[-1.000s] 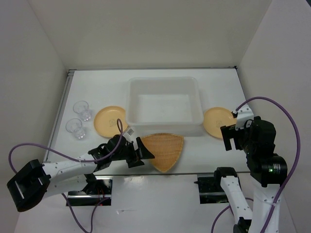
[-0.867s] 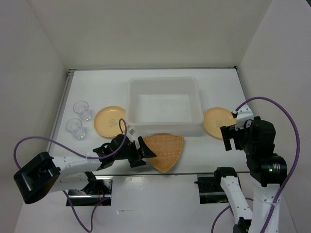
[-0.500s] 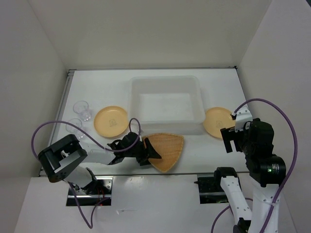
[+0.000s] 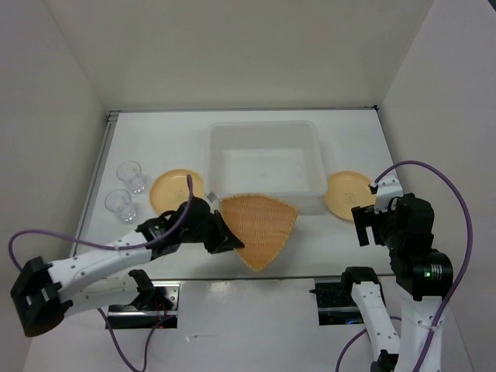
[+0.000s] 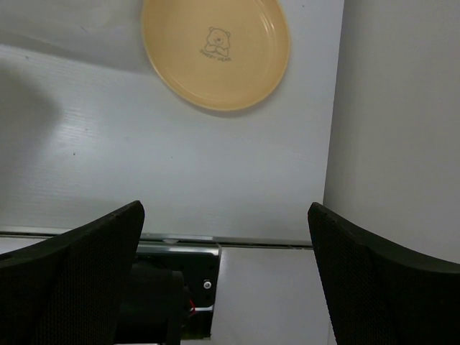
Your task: Place the mixed dishes into the plastic bin
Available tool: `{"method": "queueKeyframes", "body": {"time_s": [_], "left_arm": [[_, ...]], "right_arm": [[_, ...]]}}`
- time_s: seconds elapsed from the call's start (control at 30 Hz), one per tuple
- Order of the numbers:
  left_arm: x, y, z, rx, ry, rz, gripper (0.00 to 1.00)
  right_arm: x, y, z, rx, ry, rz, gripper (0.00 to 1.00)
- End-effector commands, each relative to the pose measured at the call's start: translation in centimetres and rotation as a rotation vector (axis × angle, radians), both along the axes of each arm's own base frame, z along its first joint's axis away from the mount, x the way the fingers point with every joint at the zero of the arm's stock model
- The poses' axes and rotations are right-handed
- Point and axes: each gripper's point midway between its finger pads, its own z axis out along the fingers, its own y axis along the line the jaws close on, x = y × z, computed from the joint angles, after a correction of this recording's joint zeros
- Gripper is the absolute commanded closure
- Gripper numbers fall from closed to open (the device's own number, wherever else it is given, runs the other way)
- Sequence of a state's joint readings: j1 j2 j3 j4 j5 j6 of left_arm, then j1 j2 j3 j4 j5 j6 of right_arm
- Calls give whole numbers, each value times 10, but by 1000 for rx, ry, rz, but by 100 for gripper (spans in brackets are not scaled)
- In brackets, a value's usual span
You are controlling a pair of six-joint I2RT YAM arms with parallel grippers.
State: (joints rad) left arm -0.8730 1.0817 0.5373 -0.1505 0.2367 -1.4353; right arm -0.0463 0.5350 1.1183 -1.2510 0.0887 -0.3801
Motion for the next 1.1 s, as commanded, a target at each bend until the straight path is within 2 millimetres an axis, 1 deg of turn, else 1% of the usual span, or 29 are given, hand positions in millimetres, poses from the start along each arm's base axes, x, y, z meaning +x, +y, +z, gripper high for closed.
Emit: {"method": "queueKeyframes", "body": {"time_s": [0.0, 0.03, 0.07, 0.13, 0.17, 0.2, 0.23, 0.27, 0.3, 0.33, 0.37, 0.4, 0.43, 0.5, 0.53, 0.57, 0.6, 0.63, 0.67, 0.7, 0.73, 0.77, 0.83, 0.87, 0.9, 0.93, 0.97, 1.0, 1.07], "left_arm": [[7, 5, 115, -129, -201, 11, 100], [7, 5, 136, -170, -211, 26, 100], [8, 3, 174, -241, -254, 36, 100], [18, 2, 206, -311, -283, 91, 100], [26, 1, 217, -335, -302, 121, 100], [41, -1, 239, -377, -358, 163, 100], [58, 1, 244, -379, -379, 211, 100], [78, -9, 230, -336, -352, 231, 100], [95, -14, 245, -349, -369, 252, 100], [128, -27, 223, -293, -333, 283, 100], [140, -38, 221, -275, -333, 276, 100], [160, -46, 223, -263, -353, 294, 100], [192, -65, 223, -239, -364, 306, 100], [222, -81, 220, -199, -363, 312, 100], [247, -93, 190, -144, -318, 320, 100], [257, -101, 208, -158, -340, 317, 100], [264, -107, 203, -149, -332, 316, 100], [278, -110, 185, -126, -305, 338, 100], [282, -112, 181, -129, -287, 362, 100], [287, -113, 169, -108, -278, 371, 100], [295, -110, 168, -98, -286, 415, 100], [297, -107, 157, -63, -271, 428, 100], [300, -105, 150, -37, -269, 445, 100], [304, -101, 139, -20, -242, 460, 100], [306, -102, 133, -20, -221, 471, 100], [303, -101, 118, -6, -193, 480, 100], [308, -97, 114, -13, -189, 496, 100], [308, -98, 111, -23, -172, 511, 100], [308, -98, 92, 0, -145, 516, 100]], "right_arm": [[4, 2, 6, 39, -69, -30, 1], [4, 4, 5, 53, -70, -27, 1], [8, 2, 10, 51, -95, -37, 1], [11, 3, 12, 66, -123, -47, 1], [16, 0, 19, 57, -159, -58, 1], [19, -3, 23, 52, -180, -78, 1], [22, -6, 28, 55, -207, -100, 1], [28, -15, 37, 35, -255, -146, 1], [31, -19, 43, 31, -287, -174, 1], [34, -22, 44, 23, -303, -187, 3], [39, -22, 53, 21, -343, -185, 3], [41, -22, 51, 21, -343, -185, 3], [41, -19, 49, 31, -343, -176, 3], [37, -19, 52, 32, -363, -175, 3], [36, -19, 56, 32, -375, -175, 3], [33, -21, 63, 27, -397, -187, 3], [38, -19, 74, 32, -446, -174, 3], [38, -22, 83, 17, -487, -182, 3], [40, -24, 88, 14, -522, -191, 3], [44, -26, 105, 15, -606, -202, 3], [45, -25, 105, 20, -643, -193, 3], [46, -22, 109, 19, -678, -173, 3], [45, -7, 116, 53, -781, -84, 3], [43, -1, 115, 52, -805, -45, 3], [46, 9, 107, 57, -802, 24, 3], [42, 12, 110, 61, -834, 42, 3], [42, 12, 109, 60, -841, 43, 3], [46, 14, 99, 64, -827, 53, 3], [44, 10, 96, 57, -849, 31, 3]]}}
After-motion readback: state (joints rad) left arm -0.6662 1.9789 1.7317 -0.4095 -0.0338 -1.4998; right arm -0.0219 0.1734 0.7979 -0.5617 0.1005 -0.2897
